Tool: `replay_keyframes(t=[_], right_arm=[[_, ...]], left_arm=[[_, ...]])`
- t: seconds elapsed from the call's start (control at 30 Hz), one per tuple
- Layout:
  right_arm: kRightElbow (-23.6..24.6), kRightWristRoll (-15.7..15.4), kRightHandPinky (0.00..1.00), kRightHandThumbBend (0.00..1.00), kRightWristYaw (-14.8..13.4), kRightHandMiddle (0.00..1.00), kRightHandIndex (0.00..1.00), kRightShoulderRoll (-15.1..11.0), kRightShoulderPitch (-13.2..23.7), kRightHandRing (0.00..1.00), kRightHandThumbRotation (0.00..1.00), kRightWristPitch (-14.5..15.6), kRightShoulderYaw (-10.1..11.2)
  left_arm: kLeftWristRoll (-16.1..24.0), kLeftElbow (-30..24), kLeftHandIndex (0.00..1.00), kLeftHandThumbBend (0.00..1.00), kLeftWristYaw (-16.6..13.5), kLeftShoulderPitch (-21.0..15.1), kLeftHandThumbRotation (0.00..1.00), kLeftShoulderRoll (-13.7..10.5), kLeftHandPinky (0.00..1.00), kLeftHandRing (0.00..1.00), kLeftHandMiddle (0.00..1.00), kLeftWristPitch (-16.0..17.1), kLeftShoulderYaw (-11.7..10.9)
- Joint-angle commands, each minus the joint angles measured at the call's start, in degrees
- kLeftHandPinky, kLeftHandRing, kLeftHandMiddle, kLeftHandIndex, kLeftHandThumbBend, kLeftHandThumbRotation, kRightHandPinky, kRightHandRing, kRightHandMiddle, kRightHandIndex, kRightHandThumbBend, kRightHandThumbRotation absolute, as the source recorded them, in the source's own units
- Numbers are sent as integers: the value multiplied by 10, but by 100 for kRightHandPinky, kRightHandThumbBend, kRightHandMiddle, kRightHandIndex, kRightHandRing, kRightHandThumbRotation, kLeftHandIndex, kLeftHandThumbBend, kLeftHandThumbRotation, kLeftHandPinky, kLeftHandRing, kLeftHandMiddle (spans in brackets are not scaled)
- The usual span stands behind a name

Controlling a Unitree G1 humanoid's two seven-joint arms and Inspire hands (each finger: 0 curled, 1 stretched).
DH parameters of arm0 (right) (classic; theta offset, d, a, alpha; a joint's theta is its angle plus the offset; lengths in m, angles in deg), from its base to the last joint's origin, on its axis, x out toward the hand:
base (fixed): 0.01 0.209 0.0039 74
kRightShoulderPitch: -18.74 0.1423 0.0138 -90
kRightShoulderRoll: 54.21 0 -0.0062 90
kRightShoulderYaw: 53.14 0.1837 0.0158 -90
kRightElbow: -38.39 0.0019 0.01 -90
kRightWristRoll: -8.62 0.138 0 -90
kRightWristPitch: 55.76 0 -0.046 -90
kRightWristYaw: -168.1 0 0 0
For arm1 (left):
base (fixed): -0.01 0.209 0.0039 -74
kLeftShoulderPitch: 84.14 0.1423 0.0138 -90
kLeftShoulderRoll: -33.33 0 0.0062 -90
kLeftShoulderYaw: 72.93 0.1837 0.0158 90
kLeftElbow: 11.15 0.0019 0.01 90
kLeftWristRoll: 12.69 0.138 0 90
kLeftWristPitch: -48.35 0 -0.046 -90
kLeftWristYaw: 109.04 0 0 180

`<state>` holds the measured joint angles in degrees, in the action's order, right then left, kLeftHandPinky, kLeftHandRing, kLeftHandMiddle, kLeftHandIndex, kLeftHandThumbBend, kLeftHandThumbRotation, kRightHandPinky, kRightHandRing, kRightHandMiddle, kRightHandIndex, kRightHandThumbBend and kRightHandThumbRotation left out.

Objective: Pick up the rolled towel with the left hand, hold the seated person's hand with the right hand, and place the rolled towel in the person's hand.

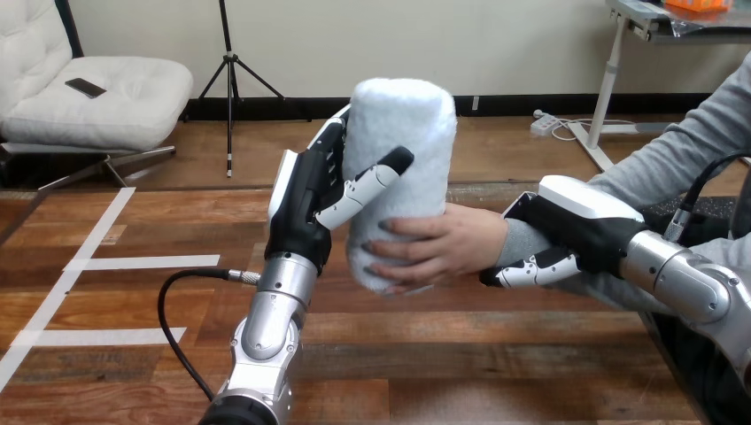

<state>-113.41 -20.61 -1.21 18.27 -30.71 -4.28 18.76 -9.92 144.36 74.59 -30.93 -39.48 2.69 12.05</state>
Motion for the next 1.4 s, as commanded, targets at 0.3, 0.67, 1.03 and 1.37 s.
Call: replay_keyframes(t=[0.3, 0.67, 1.03, 1.37], right_arm=[[4, 12, 24, 77, -7, 30, 30, 10, 40, 26, 48, -20, 8], [2, 19, 29, 89, 9, 33, 33, 7, 37, 29, 59, -21, 10], [3, 49, 38, 99, 67, 43, 46, 7, 36, 39, 66, 1, 16], [9, 62, 52, 100, 97, 59, 61, 2, 34, 54, 68, 3, 18]], left_arm=[[7, -18, 96, 100, -9, -31, 91, -10, 99, 99, 96, 14, 8], [7, -19, 97, 100, -8, -29, 93, -16, 100, 99, 97, 20, 9], [6, -23, 96, 100, -8, -27, 93, -19, 100, 97, 97, 22, 9], [3, -29, 95, 100, -8, -24, 94, -19, 99, 97, 96, 24, 8]])
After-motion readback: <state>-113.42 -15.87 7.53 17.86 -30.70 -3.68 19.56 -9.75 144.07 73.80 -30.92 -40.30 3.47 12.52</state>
